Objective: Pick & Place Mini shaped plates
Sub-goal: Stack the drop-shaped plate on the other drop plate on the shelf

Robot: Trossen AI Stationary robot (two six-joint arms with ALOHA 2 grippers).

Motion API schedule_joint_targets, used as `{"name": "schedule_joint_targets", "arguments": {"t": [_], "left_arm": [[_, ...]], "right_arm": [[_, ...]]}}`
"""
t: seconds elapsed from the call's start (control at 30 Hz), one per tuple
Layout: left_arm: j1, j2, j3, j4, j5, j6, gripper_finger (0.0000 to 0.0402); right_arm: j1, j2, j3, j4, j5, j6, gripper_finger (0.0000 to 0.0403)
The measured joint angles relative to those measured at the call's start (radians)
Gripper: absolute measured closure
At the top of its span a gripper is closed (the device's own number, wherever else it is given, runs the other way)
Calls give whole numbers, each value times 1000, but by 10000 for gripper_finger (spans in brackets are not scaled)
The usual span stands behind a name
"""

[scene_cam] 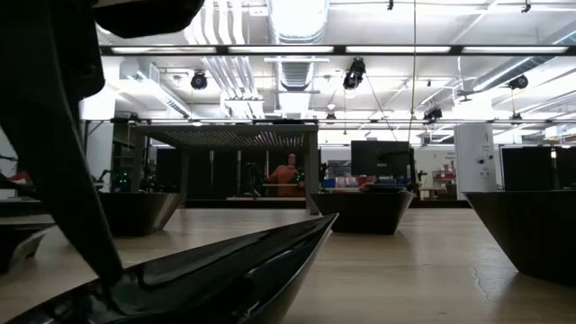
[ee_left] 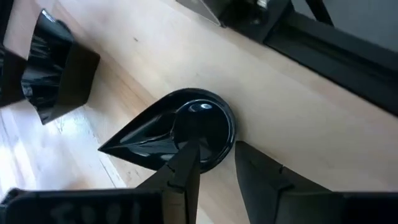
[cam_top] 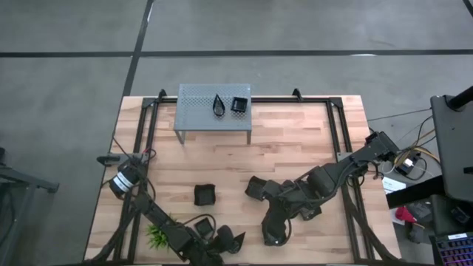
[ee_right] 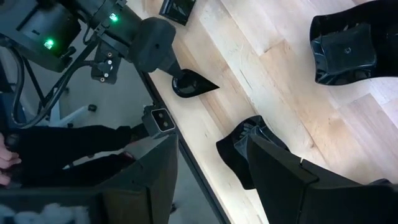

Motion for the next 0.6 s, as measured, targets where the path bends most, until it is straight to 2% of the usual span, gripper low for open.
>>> {"name": "schedule_joint_targets", "arguments": {"t": [0.47, 0.6], "left_arm": [[4, -3, -32, 18, -7, 159, 304], [4, -3, -33, 21, -2, 178, 317]], "right_arm": [[0, 0, 0, 2, 0, 18, 216], [-1, 0, 0, 2, 5, 15, 216]]}}
